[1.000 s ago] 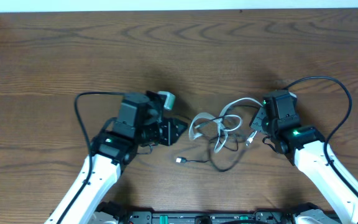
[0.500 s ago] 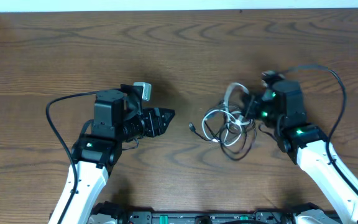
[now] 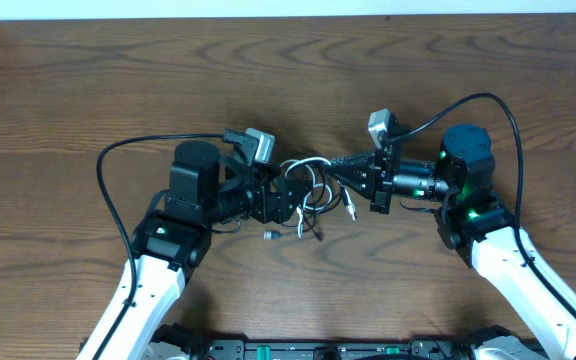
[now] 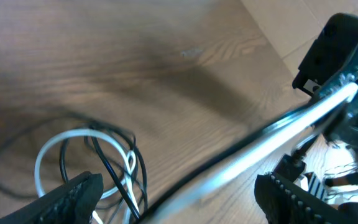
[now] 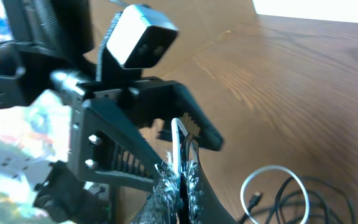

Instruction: Untangle cables

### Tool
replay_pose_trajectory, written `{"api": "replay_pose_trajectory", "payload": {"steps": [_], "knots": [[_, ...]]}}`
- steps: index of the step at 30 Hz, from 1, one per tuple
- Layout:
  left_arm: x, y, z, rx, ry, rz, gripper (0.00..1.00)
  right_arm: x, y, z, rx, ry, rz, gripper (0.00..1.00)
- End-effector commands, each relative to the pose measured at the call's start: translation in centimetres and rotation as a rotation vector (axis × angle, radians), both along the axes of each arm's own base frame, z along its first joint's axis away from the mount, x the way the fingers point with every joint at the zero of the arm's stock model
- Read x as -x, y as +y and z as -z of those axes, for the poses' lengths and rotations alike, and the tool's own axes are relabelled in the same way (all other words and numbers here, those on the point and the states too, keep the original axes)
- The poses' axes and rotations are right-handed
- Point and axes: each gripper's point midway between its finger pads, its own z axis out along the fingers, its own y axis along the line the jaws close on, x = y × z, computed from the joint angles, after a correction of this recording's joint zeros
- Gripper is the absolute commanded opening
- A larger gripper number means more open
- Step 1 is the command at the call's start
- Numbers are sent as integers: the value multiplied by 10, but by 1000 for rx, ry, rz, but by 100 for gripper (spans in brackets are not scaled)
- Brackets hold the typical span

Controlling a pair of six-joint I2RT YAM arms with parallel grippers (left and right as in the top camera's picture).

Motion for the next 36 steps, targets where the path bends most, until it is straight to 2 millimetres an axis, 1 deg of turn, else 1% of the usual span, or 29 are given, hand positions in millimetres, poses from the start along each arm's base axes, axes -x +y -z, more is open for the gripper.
{"api": "replay_pose_trajectory", "payload": {"steps": [1, 4, 6, 8, 10, 11, 13, 15, 16, 17, 18, 20, 21, 23, 24, 26, 28, 30, 32, 34, 36], "knots": [[-10, -1, -1, -52, -66, -17, 83, 14, 5, -8, -30, -2, -85, 1], [-12, -1, 5, -76, -57, -31, 82, 14, 5, -13, -43, -6, -84, 1], [-13, -2, 10, -81, -42, -28, 72, 13, 5, -16, -50, -10, -83, 1], [-14, -2, 15, -86, -27, -29, 52, 13, 5, -16, -51, -11, -83, 1], [-16, -2, 20, -97, -17, -37, 19, 13, 5, -16, -50, -9, -82, 1], [-16, -2, 21, -97, -15, -37, 8, 13, 5, -15, -49, -7, -80, 1], [-16, -2, 20, -96, -15, -37, 8, 8, 4, -13, -42, 1, -52, 2], [-16, -2, 19, -88, -10, -43, 7, -6, 0, -4, -15, 37, 37, 17], [-16, -2, 17, -77, -2, -52, 8, -15, -3, 4, 8, 65, 99, 25], [-15, -1, 15, -69, 1, -58, 7, -26, -8, 15, 43, 103, 183, 30], [-14, -1, 10, -52, 8, -72, 7, -44, -22, 37, 116, 167, 331, 39], [-14, 0, 5, -35, 11, -85, 7, -61, -45, 67, 210, 273, 529, 42], [-15, 2, 3, -25, 17, -102, 8, -67, -62, 84, 261, 348, 647, 43], [-20, 10, 2, 6, 72, -185, 7, -70, -88, 109, 334, 460, 816, 43], [-23, 14, 3, 25, 105, -228, 7, -69, -94, 117, 355, 490, 850, 43], [-27, 17, 0, 76, 154, -281, 8, -65, -93, 123, 370, 514, 835, 41], [-31, 16, -6, 129, 183, -309, 7, -58, -81, 124, 354, 542, 761, 38], [-33, 10, -19, 196, 179, -295, 7, -44, -61, 120, 323, 569, 622, 36], [-34, 6, -29, 235, 164, -281, 7, -31, -45, 116, 307, 574, 511, 37], [-37, 5, -36, 263, 158, -284, 7, -23, -35, 116, 309, 574, 455, 44], [-38, 4, -40, 284, 156, -287, 8, -16, -27, 116, 324, 555, 419, 54]]}}
